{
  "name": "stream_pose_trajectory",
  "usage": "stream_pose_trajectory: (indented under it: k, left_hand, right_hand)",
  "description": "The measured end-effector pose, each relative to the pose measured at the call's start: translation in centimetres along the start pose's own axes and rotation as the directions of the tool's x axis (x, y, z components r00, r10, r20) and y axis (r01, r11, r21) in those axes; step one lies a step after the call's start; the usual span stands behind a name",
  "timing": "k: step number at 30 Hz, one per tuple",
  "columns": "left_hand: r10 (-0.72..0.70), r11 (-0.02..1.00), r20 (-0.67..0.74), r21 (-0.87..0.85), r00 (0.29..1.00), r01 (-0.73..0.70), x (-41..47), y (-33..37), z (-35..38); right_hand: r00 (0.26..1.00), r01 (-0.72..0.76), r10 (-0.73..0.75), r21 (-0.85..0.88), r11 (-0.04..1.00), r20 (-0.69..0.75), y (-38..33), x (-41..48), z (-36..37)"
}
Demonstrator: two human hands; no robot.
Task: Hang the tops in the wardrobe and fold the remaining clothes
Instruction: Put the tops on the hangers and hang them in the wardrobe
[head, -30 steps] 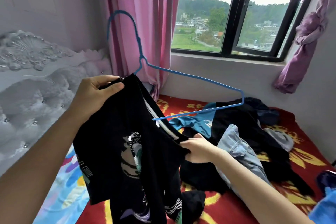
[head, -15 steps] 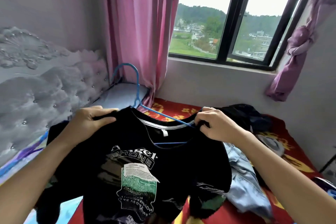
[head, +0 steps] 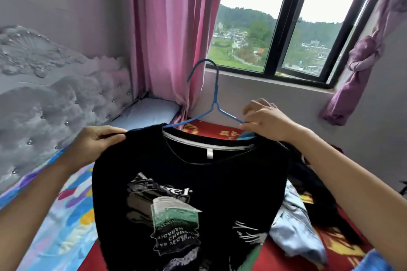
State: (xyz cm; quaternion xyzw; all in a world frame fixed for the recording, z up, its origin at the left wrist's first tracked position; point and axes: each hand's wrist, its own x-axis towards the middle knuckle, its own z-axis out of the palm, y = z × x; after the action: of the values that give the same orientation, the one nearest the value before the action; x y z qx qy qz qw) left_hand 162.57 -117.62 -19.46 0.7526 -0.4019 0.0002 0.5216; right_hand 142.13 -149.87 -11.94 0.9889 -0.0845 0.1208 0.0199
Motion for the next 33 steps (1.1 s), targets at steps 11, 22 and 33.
stream_pose_trajectory:
  k: [11, 22, 33]
  left_hand:
    - [-0.104, 0.994, 0.019, 0.018, 0.994, 0.104, 0.2, 0.4, -4.7]
    - [0.14, 0.976, -0.184, 0.189, 0.973, -0.105, 0.5, 4.2, -1.1]
    - [0.156, 0.945, -0.082, 0.301, 0.984, -0.125, 1.5, 6.2, -3.5]
  right_hand:
    - [0.969, -0.078, 0.209, 0.645, 0.76, -0.129, -1.4, -0.1, 0.9]
    - [0.977, -0.025, 0.146, 0.596, 0.803, -0.156, -3.3, -0.1, -0.7]
    - [0.931, -0.267, 0.359, 0.807, 0.526, 0.074, 0.0, -3.6, -0.4]
